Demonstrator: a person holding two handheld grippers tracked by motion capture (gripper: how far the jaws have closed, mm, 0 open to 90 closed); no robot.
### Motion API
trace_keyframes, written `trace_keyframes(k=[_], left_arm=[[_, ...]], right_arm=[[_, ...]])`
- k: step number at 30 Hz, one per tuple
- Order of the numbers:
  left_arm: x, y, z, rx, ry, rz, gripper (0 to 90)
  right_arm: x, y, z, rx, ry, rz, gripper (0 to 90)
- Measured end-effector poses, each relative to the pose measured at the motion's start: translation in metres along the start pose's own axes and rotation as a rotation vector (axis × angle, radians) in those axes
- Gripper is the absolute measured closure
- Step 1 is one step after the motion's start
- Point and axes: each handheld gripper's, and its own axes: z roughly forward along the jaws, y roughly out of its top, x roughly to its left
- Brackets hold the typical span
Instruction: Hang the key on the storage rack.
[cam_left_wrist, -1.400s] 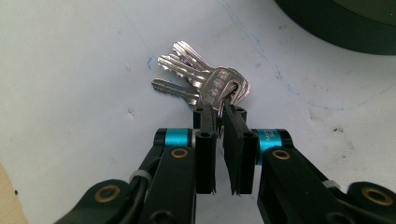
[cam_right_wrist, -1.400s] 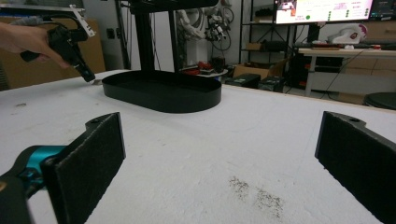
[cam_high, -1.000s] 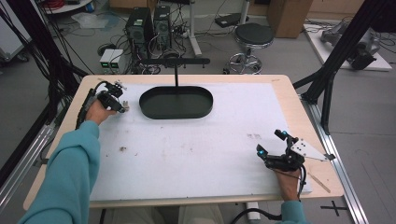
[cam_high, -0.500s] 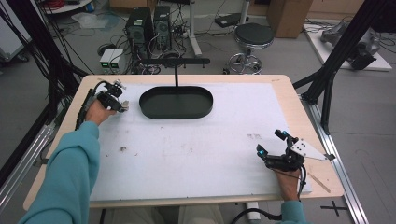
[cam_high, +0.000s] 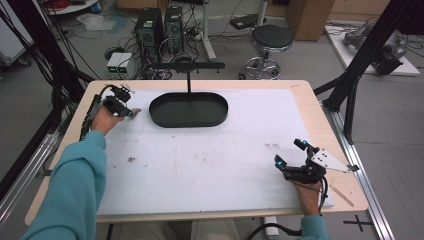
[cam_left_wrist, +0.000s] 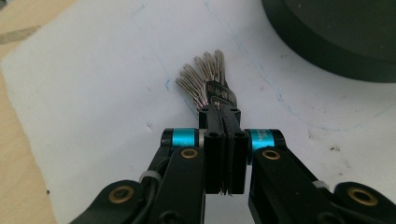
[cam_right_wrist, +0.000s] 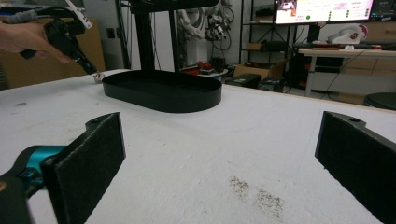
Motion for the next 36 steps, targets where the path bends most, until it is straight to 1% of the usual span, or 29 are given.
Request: trace_keyframes(k=[1,2,3,4,5,7,8,11,12,14,15,17,19,20,22,23,25,27,28,30,34,36], left_arm=[[0.001,0.000,-0.002,-0.014,-0.015,-0.008,88.3],[0.001,0.000,-0.004,-0.032,-0.021,-0.014,88.3],[0.001,0.000,-0.007,-0.046,-0.032,-0.012,88.3],[0.002,0.000,-0.010,-0.059,-0.044,-0.018,88.3],[0.002,0.001,-0.013,-0.076,-0.045,-0.021,88.3],[0.002,0.001,-0.020,-0.111,-0.061,-0.032,88.3],[0.002,0.001,-0.023,-0.132,-0.062,-0.029,88.3],[0.003,0.001,-0.032,-0.195,-0.089,-0.037,88.3],[0.003,0.001,-0.035,-0.213,-0.109,-0.042,88.3],[0.003,0.001,-0.041,-0.250,-0.122,-0.039,88.3],[0.003,0.002,-0.044,-0.274,-0.139,-0.043,88.3],[0.003,0.002,-0.050,-0.322,-0.156,-0.049,88.3],[0.004,0.003,-0.056,-0.364,-0.196,-0.050,88.3],[0.003,0.004,-0.060,-0.383,-0.206,-0.050,88.2],[0.002,0.007,-0.066,-0.408,-0.240,-0.033,88.3],[0.000,0.009,-0.069,-0.417,-0.240,-0.021,88.3],[-0.002,0.012,-0.076,-0.446,-0.262,-0.010,88.2],[-0.004,0.016,-0.081,-0.456,-0.267,0.008,88.3],[-0.005,0.017,-0.083,-0.467,-0.272,0.010,88.3],[-0.005,0.019,-0.087,-0.473,-0.278,0.018,88.3],[-0.006,0.025,-0.093,-0.494,-0.287,0.012,88.3],[-0.006,0.026,-0.095,-0.501,-0.287,0.015,88.3]], right_arm=[[0.000,0.000,0.000,0.000,0.000,-0.001,0.7],[0.000,0.000,0.000,0.000,0.000,0.000,0.7],[0.000,0.000,0.000,0.000,0.000,0.000,0.7],[0.000,0.000,0.000,0.000,0.001,-0.001,0.7],[0.000,0.000,0.000,0.000,0.000,0.000,0.7],[0.000,0.000,0.000,0.000,0.001,0.000,0.7],[0.000,0.000,0.000,0.000,0.000,0.000,0.7],[0.000,0.000,0.000,-0.001,0.001,0.000,0.7],[0.000,0.000,0.000,-0.001,0.001,0.000,0.7],[0.000,0.000,0.000,-0.002,0.000,-0.001,0.7],[0.000,0.000,0.000,-0.002,-0.001,0.000,0.7],[0.000,0.000,0.000,-0.002,0.001,0.000,0.7],[0.000,0.000,0.000,-0.002,-0.001,-0.002,0.7],[0.000,0.000,0.000,-0.002,-0.001,-0.002,0.7],[0.000,0.000,0.000,-0.002,-0.001,-0.002,0.7],[0.000,0.000,0.000,-0.001,-0.001,-0.003,0.7],[0.001,0.000,0.000,0.004,-0.001,-0.001,0.7],[0.001,0.000,0.000,0.002,0.001,0.000,0.7],[0.001,0.000,0.000,0.004,0.000,0.000,0.7],[0.001,0.000,0.000,0.004,0.000,-0.002,0.7],[0.000,0.000,0.000,0.000,-0.001,-0.002,0.7],[0.001,0.000,0.000,0.004,0.000,-0.001,0.7]])
